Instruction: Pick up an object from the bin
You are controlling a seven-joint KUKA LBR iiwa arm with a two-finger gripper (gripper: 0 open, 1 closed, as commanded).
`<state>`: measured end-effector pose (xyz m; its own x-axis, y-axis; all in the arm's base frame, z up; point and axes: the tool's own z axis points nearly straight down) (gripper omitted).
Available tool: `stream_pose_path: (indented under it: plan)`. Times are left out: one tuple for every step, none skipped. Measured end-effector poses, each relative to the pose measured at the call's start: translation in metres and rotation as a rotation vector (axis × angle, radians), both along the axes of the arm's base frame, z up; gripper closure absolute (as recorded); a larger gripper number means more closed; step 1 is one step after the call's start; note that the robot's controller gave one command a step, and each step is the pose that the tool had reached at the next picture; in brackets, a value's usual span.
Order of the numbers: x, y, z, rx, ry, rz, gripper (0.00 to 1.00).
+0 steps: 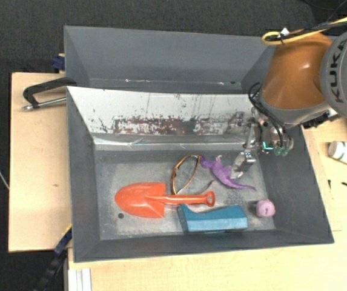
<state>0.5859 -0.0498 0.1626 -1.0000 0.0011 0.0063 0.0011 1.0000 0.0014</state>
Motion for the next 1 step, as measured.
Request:
stream_pose_path:
  plan:
    - [0.0018,0.0001,0.0049,-0.001,-0.009,0.001,0.0]
